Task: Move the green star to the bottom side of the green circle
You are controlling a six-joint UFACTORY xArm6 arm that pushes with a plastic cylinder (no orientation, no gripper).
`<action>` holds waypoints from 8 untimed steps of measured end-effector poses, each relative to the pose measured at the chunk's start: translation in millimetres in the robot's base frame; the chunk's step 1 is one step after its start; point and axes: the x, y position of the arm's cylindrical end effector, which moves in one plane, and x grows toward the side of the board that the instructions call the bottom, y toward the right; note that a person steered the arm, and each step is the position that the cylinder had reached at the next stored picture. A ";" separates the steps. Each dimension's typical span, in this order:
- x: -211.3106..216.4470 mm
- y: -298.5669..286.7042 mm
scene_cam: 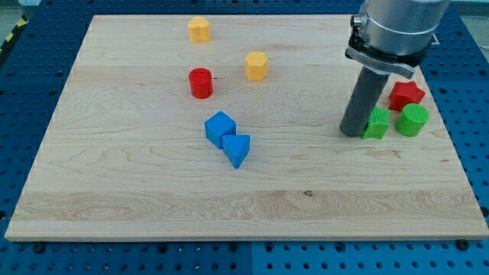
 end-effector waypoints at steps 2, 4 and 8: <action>-38.1 17.9; -8.5 20.7; 21.6 36.9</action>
